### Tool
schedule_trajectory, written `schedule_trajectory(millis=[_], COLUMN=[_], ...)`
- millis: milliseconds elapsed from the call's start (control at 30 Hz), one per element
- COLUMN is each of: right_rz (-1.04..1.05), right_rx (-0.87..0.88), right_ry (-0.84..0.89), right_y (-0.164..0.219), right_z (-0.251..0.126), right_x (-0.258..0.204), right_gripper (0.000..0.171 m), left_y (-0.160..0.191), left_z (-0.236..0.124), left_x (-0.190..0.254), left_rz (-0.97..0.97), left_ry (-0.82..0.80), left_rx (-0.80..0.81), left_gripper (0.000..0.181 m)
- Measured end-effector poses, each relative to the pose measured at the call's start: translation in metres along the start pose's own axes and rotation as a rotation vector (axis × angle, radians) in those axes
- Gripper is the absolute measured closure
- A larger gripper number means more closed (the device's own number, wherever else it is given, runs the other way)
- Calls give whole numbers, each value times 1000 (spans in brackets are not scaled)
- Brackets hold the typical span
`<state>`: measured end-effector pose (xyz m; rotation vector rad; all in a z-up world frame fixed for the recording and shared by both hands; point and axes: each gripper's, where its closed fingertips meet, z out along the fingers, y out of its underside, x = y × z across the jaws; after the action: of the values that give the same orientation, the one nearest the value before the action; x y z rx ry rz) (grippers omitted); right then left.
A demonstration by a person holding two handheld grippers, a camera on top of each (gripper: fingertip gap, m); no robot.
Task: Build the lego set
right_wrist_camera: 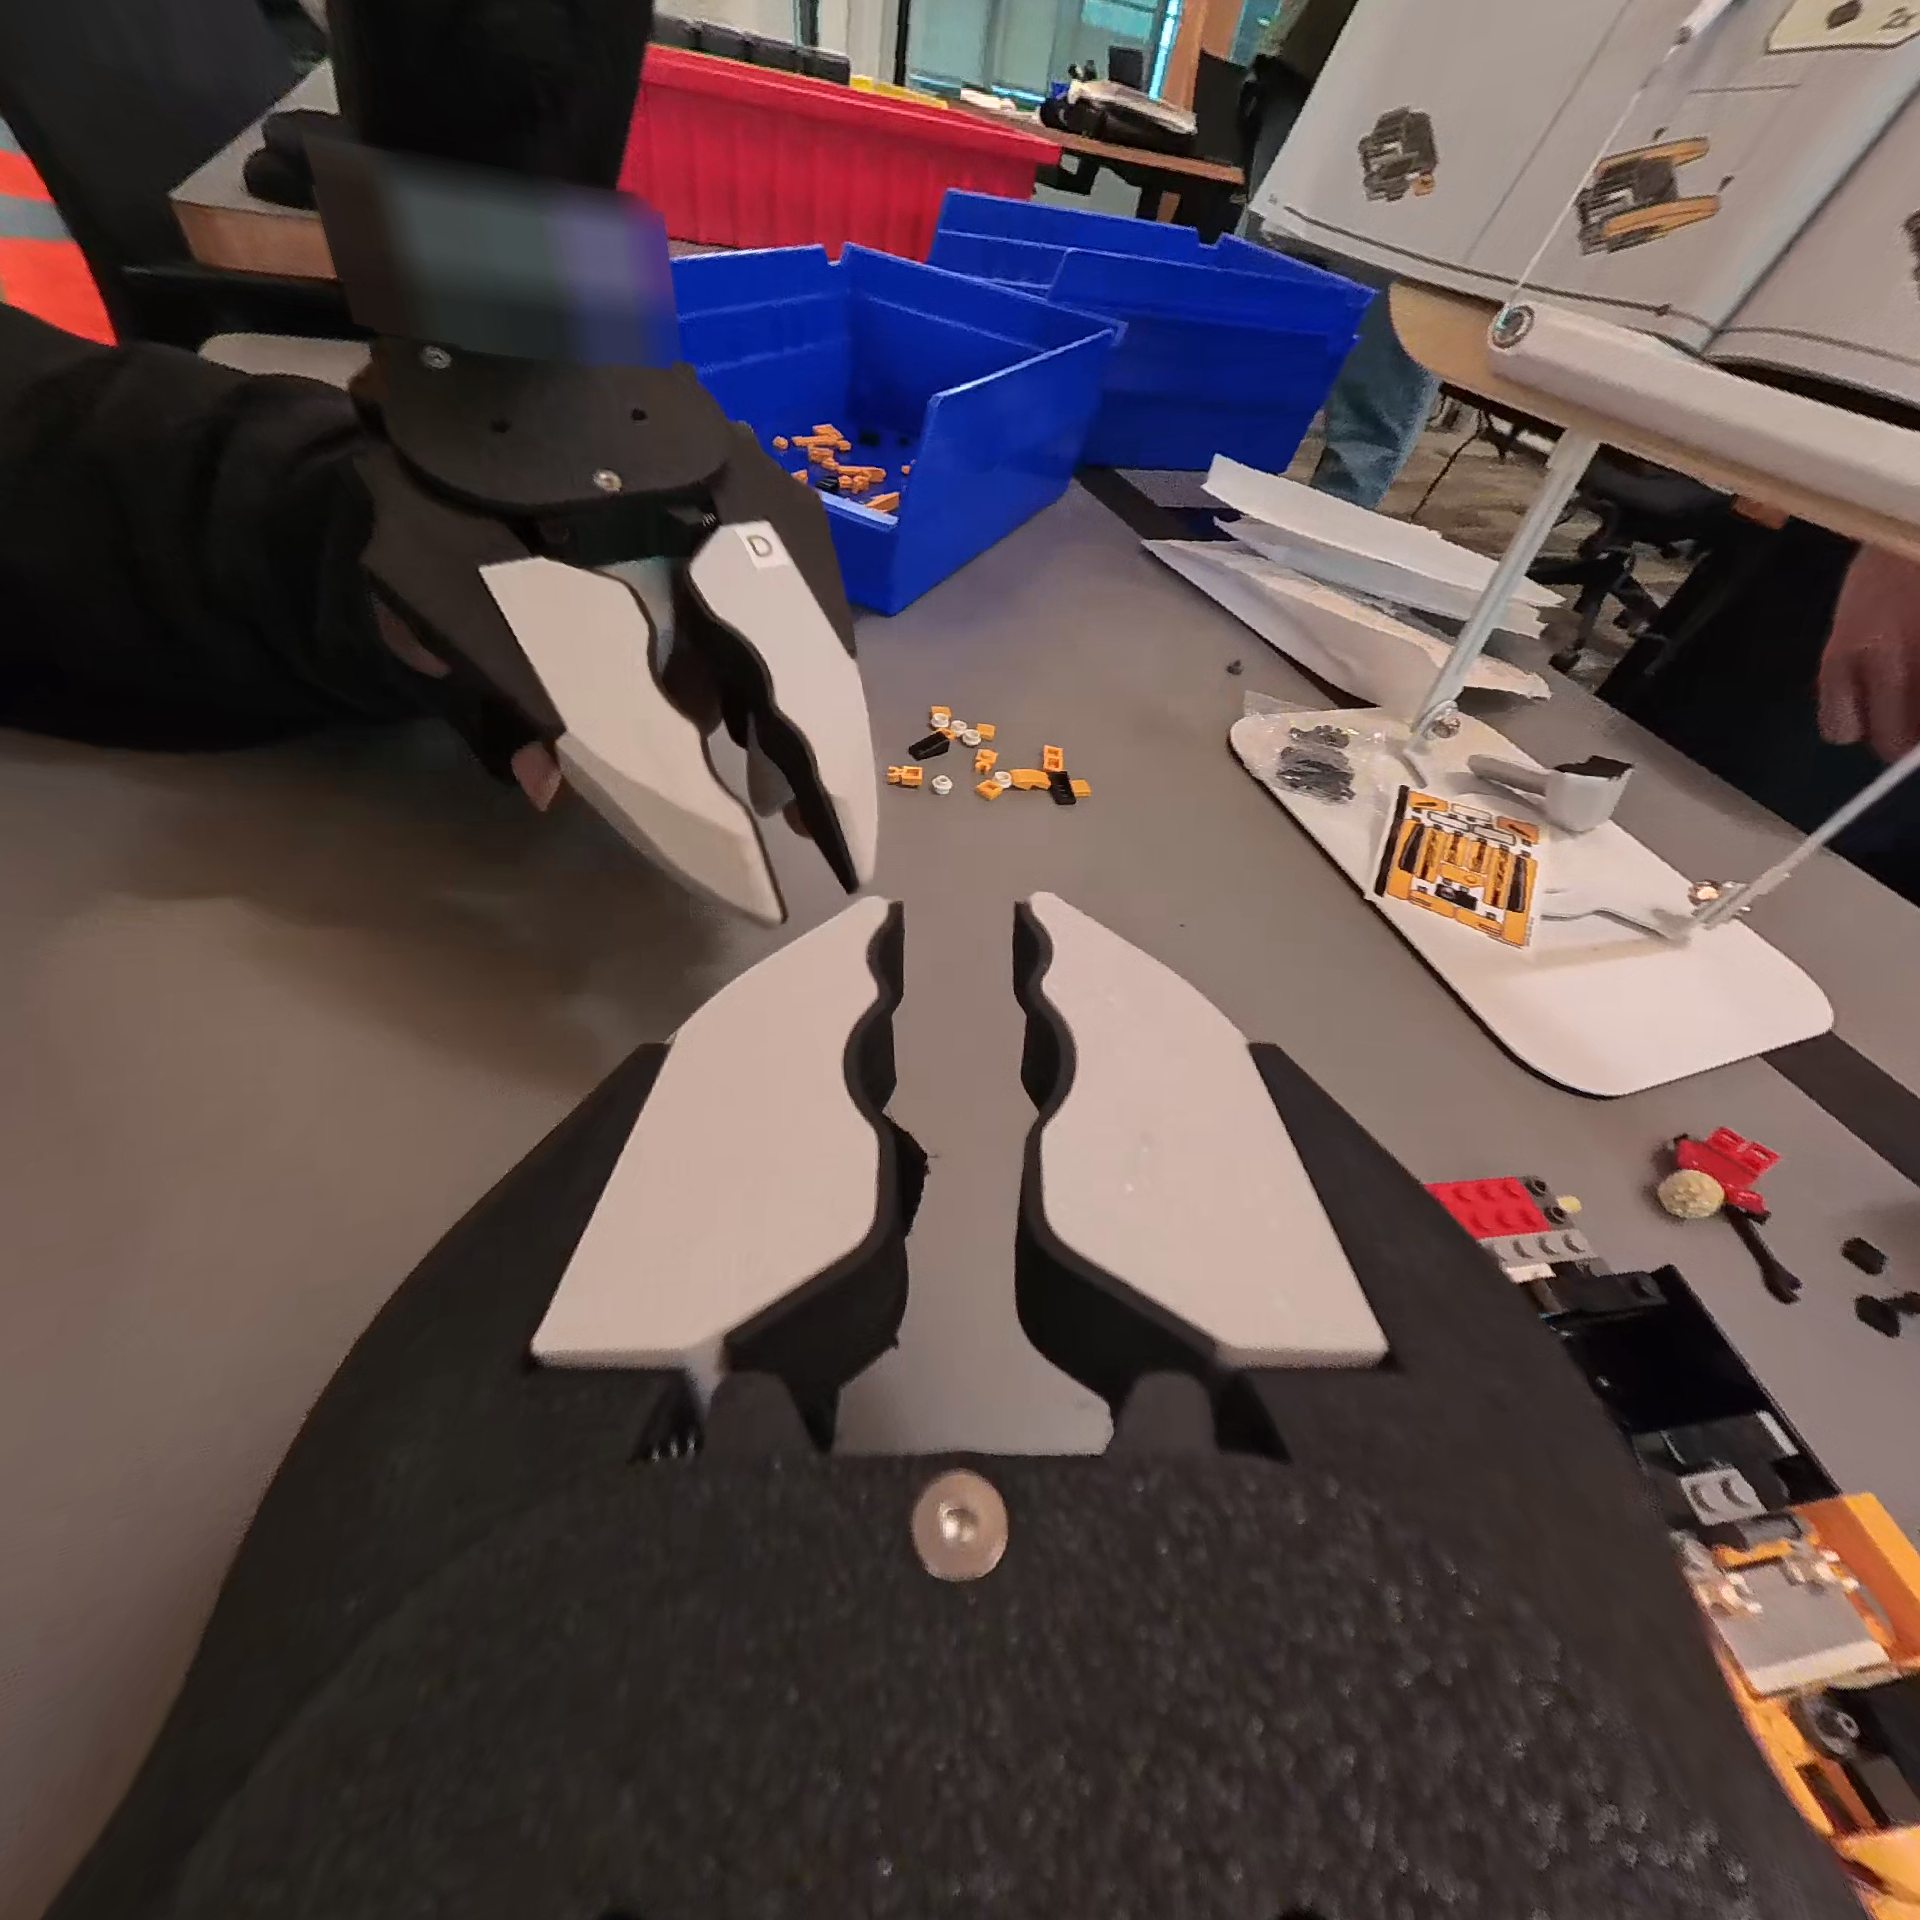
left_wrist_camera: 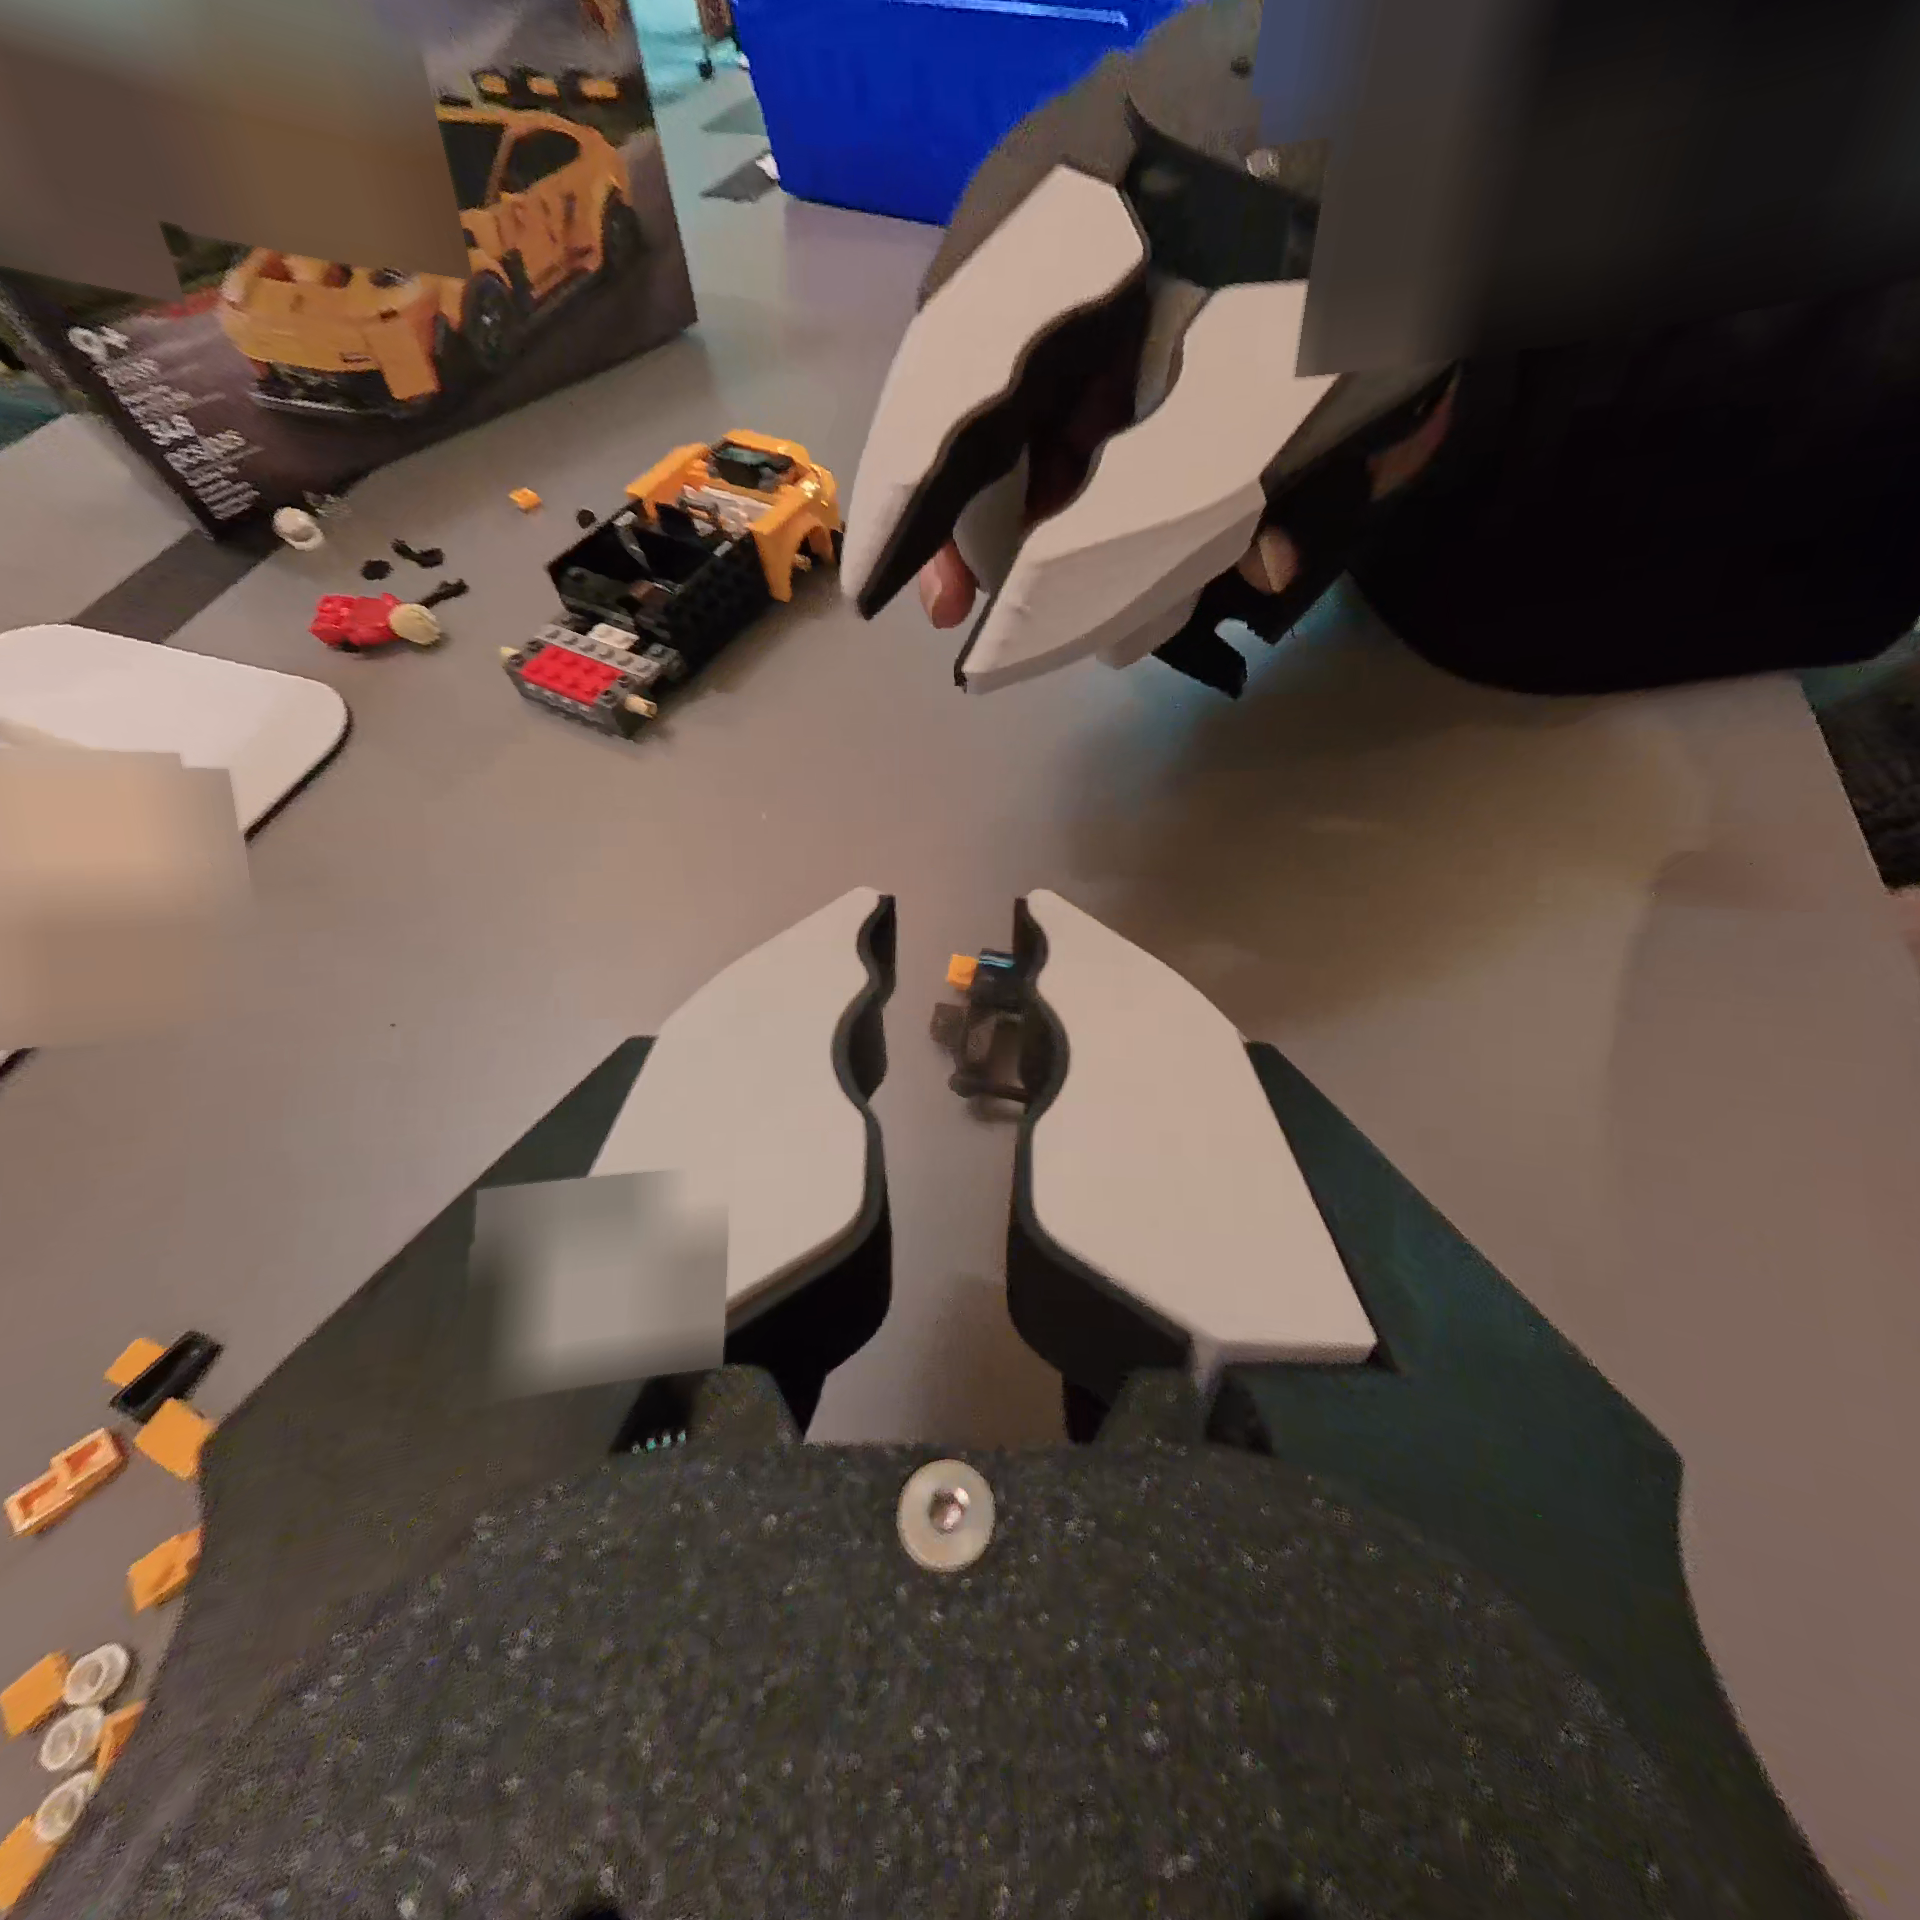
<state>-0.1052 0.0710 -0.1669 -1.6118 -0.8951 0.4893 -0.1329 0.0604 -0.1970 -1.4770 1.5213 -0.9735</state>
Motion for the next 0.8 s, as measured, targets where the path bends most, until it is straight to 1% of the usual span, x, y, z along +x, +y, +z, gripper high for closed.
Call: schedule_trajectory(millis=[133, 300, 500, 567, 633, 700, 800], right_rz=[2, 22, 12, 14, 19, 2, -37], right_rx=[28, 66, 55, 23, -55, -136, -234], right_ry=[48, 100, 117, 82, 27, -41, -120], right_y=[-3, -8, -9, -3, 9, 22, 39], right_z=[-2, -6, -6, -3, 3, 8, 13], right_x=[8, 18, 19, 14, 5, -9, -26], right_gripper=[151, 150, 150, 147, 139, 134, 131], left_y=[-8, -18, -20, -21, -20, -18, -15], left_z=[-10, -22, -35, -39, -41, -41, -38], left_x=[-12, -29, -51, -58, -62, -64, -64], left_rz=[-12, -84, -93, -93, -95, -99, -102], left_ry=[-50, -115, -250, -290, -309, -311, -299], left_rx=[73, 161, 191, 204, 208, 204, 192], left_gripper=[181, 181, 181, 181, 181, 181, 181])
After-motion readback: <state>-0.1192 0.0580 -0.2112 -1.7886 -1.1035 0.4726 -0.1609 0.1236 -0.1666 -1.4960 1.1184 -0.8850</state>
